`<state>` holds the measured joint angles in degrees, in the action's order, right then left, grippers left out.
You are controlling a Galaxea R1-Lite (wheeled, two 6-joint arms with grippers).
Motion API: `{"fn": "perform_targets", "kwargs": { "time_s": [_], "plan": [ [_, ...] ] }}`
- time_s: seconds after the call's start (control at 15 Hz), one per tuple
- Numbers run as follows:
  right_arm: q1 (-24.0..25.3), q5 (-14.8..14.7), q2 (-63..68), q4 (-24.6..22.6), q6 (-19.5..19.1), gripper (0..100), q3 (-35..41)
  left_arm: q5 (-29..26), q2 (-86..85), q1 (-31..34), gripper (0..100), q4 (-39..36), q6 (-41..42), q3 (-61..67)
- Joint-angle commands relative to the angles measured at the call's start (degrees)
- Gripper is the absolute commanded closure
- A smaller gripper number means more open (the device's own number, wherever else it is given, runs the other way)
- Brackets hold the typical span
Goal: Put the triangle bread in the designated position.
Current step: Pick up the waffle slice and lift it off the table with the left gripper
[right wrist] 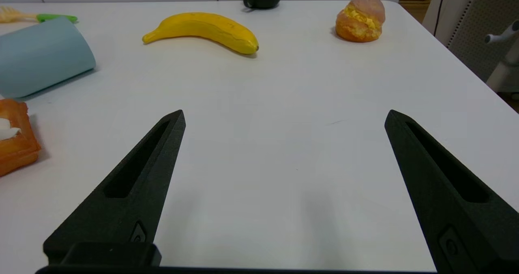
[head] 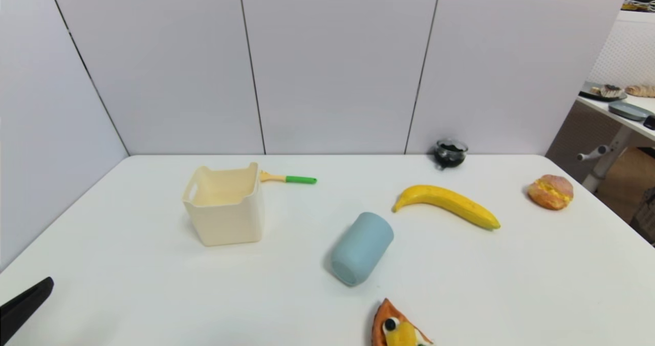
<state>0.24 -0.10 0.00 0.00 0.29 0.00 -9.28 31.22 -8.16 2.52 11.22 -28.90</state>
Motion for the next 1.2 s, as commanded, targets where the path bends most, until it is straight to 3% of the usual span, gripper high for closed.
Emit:
{"fn": "perform_targets", "kwargs": {
  "time_s": [0.07,0.33,0.93,1.2],
  "plan": [
    [0.02,0.01,0.09,-0.09,0.06,0,0.09,-5.93,5.69,-5.47,0,1.96,0.47,-3.0],
    [0.02,0.01,0.09,-0.09,0.06,0,0.09,-7.07,13.34,-9.51,0,5.12,9.79,-8.89],
    [0.02,0.01,0.09,0.0,0.06,0,0.09,-9.44,30.92,-25.68,0,7.67,11.55,-20.05],
    [0.02,0.01,0.09,-0.09,-0.12,0,0.09,-9.36,36.9,-29.02,0,7.67,16.12,-22.51]
  ]
}}
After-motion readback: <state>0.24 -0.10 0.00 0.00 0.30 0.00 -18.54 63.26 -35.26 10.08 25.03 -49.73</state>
